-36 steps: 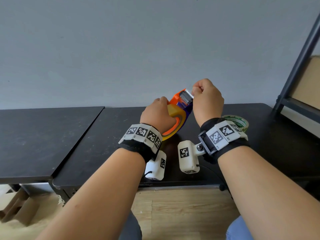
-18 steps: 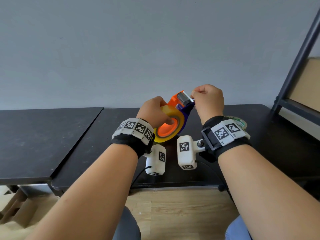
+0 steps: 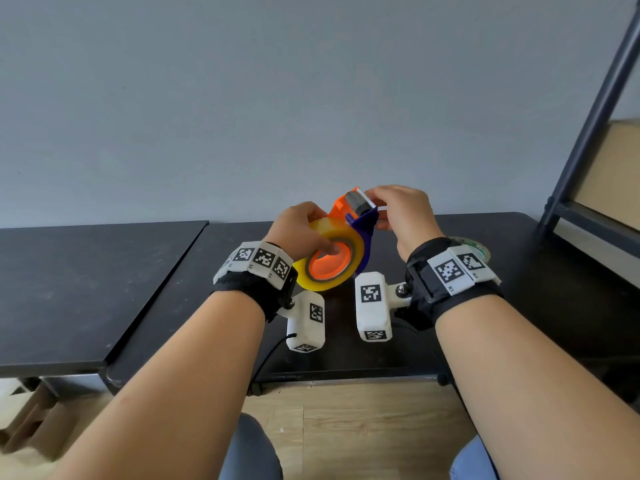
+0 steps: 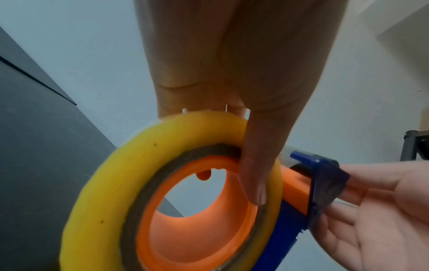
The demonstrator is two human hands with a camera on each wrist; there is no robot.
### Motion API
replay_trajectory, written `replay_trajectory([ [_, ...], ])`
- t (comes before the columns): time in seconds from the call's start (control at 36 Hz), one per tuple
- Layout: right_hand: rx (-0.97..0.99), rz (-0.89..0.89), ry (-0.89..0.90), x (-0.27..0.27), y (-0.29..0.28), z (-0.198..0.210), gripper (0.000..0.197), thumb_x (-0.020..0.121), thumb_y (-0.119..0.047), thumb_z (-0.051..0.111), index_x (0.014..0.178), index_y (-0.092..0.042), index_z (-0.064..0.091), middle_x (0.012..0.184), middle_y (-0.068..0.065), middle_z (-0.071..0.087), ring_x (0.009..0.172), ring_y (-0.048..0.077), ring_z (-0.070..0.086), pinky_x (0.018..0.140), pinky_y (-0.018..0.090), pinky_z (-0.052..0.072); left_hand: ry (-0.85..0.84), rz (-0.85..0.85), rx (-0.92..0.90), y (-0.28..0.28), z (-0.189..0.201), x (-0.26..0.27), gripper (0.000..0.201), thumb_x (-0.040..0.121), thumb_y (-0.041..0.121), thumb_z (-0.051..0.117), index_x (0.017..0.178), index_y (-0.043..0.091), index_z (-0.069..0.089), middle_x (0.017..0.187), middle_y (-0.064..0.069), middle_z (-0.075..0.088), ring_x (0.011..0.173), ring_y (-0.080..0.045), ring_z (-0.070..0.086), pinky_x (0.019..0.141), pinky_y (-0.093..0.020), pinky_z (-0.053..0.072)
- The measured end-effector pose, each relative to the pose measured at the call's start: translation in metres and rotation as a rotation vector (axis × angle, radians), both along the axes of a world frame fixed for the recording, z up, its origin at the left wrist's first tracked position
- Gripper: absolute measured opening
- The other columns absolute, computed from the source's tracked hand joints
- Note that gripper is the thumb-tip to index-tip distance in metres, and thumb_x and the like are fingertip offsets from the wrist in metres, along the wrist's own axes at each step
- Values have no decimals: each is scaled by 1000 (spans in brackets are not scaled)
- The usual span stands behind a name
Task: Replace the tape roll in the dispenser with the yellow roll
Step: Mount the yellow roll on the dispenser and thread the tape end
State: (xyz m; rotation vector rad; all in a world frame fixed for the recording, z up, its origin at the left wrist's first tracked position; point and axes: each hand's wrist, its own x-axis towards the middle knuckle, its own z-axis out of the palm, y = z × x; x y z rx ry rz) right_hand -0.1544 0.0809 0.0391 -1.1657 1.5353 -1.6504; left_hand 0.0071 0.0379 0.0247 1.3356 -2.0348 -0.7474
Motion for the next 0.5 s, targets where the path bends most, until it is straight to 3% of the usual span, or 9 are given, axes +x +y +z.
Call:
replay_trajectory([
  [0.11,45,26,-13,-5,-3,-2,29,95,0,41,110,-6,65,93,6,64,75,17,64,75,32,56,-7,-35,11,-1,2,6,57,64,16,87,114,18,60,98,4,61,88,-16,59,61,-18,44],
  [0.25,170,96,222,-9,-5,-9,40,88,13,36,105,-15,60,93,-1,63,90,19,62,90,39,54,-44,-77,27,-4,7,9,56,65,18,86,115,22,60,107,4,62,88,-12,59,61,-17,43],
  [0.31,224,148,333,-8,-5,-11,48,85,15,37,111,-17,61,96,-1,62,98,20,57,91,37,49,-57,-87,34,-5,8,10,57,65,17,87,115,23,60,107,5,62,88,-12,59,62,-17,44],
  [0.42,293,237,454,-6,-4,-15,45,92,6,41,123,-18,63,102,3,64,97,21,55,86,34,41,-93,-111,30,-8,12,10,58,64,14,86,115,24,60,107,5,61,94,-15,59,66,-19,44],
  [0.5,298,272,477,-3,-4,-18,36,95,-2,49,123,-18,65,106,5,68,96,22,58,93,39,46,-124,-134,26,-10,15,9,59,63,15,87,115,26,59,110,6,61,99,-17,59,77,-26,47],
])
